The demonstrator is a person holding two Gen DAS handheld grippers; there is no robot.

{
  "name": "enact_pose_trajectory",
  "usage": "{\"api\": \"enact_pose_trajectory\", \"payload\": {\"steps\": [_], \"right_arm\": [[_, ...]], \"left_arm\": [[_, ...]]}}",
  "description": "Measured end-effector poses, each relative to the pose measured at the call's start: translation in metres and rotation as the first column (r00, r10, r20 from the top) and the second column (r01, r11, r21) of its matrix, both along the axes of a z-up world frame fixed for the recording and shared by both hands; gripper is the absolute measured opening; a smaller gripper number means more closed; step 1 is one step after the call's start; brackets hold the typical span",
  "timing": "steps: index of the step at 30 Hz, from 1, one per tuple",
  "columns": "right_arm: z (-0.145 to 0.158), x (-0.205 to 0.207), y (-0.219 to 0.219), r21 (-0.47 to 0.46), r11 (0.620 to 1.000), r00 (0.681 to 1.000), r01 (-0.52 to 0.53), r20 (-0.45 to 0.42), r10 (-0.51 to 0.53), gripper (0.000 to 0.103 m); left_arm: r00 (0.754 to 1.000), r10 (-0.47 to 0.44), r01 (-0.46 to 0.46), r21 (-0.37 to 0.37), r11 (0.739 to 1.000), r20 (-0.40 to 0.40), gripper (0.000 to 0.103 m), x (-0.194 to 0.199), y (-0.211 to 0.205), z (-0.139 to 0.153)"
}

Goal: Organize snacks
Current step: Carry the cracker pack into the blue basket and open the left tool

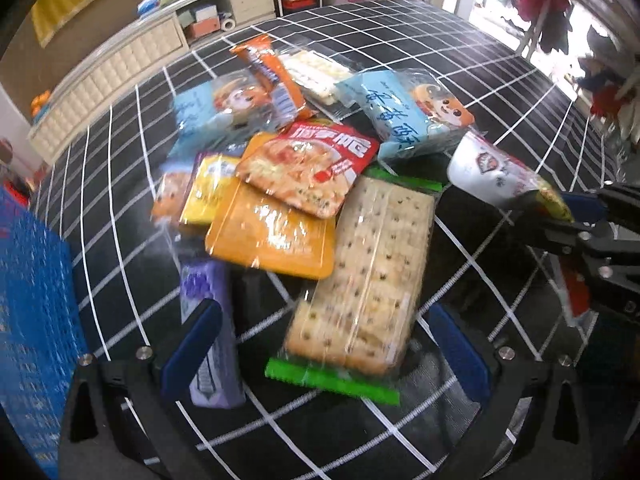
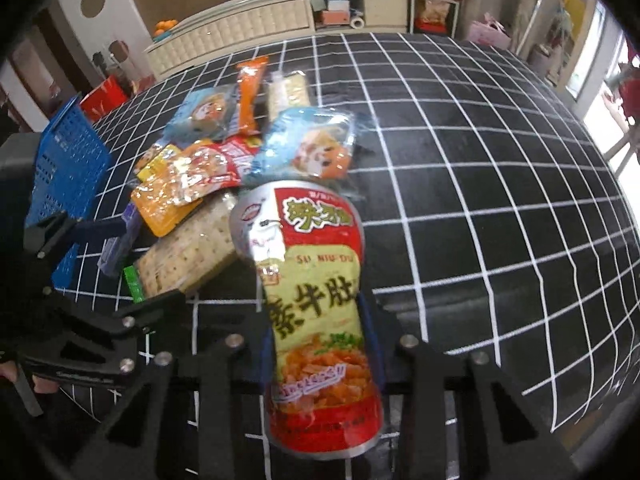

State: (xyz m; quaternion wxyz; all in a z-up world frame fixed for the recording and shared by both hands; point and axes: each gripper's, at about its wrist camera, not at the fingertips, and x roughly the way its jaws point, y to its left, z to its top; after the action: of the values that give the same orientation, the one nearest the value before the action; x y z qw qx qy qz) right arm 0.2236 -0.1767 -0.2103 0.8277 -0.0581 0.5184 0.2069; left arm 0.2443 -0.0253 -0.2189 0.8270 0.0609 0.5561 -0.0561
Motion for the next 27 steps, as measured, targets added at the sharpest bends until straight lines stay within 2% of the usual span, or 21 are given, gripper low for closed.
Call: {"api": "enact_pose_trajectory", "payload": {"steps": [4, 9, 11, 13, 15, 19, 22, 27], "right_arm": [[-0.001, 0.0, -0.011, 0.031, 0.999, 1.0, 0.022, -0.02, -0.022, 0.041], [-0.004, 0.003, -0.017, 0.045, 0.998, 0.999, 0.037, -0.028, -0.036, 0.041], [-0.005, 0.003, -0.019, 0.046, 0.998, 0.999, 0.04, -0.029, -0.039, 0.041], [-0.005, 0.004, -0.02, 0.052, 0.998, 0.999, 0.045, -0.034, -0.043, 0.041], [-0.004, 0.003, -0.021, 0.06, 0.997, 0.998, 0.047, -0.041, -0.044, 0.041], [0.002, -0.002, -0.019, 0.058, 0.997, 0.999, 0.045, -0.031, -0.043, 0.041], [0.006, -0.007, -0.015, 0.053, 0.998, 0.999, 0.042, -0.03, -0.041, 0.041], [0.022, -0.019, -0.009, 0.053, 0.998, 0.999, 0.038, -0.007, -0.038, 0.041]], "left_arm": [[0.996, -0.048, 0.049, 0.006, 0.999, -0.075, 0.103, 0.014, -0.011, -0.013], [0.996, -0.03, 0.028, -0.032, 0.999, -0.084, 0.101, 0.027, -0.019, -0.018], [0.998, -0.028, 0.026, -0.038, 0.999, -0.062, 0.092, 0.028, -0.022, -0.014], [0.998, -0.034, 0.032, -0.035, 0.999, -0.05, 0.069, 0.031, -0.029, -0.009], [0.998, -0.036, 0.035, -0.03, 0.999, -0.061, 0.057, 0.033, -0.033, -0.004], [0.997, -0.02, 0.019, -0.019, 1.0, -0.08, 0.057, 0.04, -0.039, -0.002], [0.996, -0.006, 0.001, -0.055, 0.999, -0.087, 0.057, 0.032, -0.038, 0.001], [0.999, 0.013, -0.016, -0.075, 0.997, -0.047, 0.057, 0.012, -0.032, 0.024]]}}
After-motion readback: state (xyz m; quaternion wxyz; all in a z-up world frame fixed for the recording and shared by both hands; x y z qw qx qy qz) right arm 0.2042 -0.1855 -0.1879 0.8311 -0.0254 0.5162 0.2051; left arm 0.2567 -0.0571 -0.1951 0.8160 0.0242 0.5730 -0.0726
